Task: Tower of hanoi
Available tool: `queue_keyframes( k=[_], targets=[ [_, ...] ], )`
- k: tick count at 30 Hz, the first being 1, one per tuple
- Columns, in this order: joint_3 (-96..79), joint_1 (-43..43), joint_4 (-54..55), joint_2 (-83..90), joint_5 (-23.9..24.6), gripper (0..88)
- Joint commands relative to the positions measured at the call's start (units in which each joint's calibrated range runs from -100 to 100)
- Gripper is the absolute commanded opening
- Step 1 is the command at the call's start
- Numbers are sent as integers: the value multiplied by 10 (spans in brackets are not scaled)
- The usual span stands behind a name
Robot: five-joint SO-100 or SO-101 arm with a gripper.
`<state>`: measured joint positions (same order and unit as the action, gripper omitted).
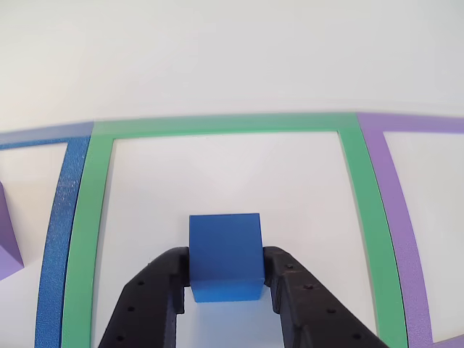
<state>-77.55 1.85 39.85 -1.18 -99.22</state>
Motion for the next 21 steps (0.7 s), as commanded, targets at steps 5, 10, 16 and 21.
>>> queue_keyframes(
  k=[5,10,16,21],
  targets=[
    [17,12,27,-18,-8,86],
    [21,15,28,-18,-8,169],
    [15,19,17,12,-8,213],
    [21,21,-53,95,-8,195]
  ],
)
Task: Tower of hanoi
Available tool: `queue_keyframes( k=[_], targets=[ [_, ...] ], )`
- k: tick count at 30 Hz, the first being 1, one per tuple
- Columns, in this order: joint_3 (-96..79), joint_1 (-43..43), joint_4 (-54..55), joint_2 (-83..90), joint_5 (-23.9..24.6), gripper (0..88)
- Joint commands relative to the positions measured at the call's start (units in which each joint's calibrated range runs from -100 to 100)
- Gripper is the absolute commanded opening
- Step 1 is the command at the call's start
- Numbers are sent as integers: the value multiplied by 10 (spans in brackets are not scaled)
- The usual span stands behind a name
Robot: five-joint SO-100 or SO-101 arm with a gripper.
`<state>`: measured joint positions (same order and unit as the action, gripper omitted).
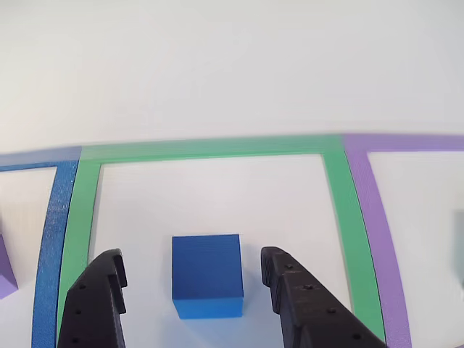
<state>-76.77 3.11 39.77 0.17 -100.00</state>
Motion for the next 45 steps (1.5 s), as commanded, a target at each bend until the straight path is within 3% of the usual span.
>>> queue_keyframes(
  k=[1,15,27,37,45],
  targets=[
    [23,8,-83,105,0,190],
    [296,17,-797,436,0,38],
    [558,118,-1218,513,35,0],
    [610,240,-1271,514,0,17],
    [377,304,-1084,574,0,241]
  ],
)
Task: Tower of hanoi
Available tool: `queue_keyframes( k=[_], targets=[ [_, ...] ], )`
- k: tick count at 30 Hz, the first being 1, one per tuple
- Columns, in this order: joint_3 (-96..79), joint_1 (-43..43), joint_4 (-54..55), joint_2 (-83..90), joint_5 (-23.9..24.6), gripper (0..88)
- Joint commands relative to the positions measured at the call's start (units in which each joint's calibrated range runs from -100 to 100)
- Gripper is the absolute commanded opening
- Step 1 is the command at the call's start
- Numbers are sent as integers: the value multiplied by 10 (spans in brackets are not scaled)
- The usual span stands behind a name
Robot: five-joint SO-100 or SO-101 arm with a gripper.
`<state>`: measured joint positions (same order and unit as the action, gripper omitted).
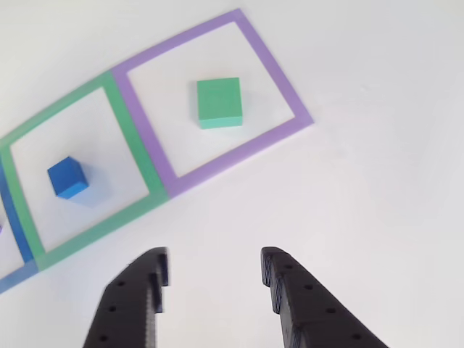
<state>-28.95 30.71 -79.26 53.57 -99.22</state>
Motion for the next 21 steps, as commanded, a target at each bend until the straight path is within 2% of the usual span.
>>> queue_keyframes(
  k=[1,9,21],
  targets=[
    [-137,30,145,52,-8,254],
    [-427,36,501,78,-8,322],
    [-582,59,872,-113,-8,343]
  ],
)
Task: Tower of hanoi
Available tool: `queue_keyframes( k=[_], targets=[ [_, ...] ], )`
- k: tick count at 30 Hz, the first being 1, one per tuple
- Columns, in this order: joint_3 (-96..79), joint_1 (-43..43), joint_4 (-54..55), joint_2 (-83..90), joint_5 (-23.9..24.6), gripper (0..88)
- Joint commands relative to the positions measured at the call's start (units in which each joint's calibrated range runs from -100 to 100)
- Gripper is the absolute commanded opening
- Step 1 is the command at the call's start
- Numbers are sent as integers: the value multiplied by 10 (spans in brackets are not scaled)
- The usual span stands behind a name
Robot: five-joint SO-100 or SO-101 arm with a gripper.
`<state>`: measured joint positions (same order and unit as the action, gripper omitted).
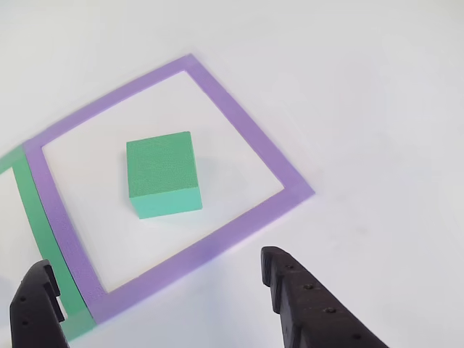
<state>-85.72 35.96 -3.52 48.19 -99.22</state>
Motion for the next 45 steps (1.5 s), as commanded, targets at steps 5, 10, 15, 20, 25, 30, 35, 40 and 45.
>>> queue_keyframes(
  k=[5,10,15,20,25,30,35,40,45],
  targets=[
    [-21,-2,223,-150,-8,357],
    [-1,-2,310,-254,-8,363],
    [38,-2,368,-346,-8,360],
    [71,-8,375,-384,-8,354],
    [94,-17,386,-415,-8,351],
    [109,-28,389,-438,-8,347],
    [123,-38,401,-468,-8,346],
    [147,-42,409,-494,-8,346],
    [162,-40,409,-508,-8,344]
  ],
)
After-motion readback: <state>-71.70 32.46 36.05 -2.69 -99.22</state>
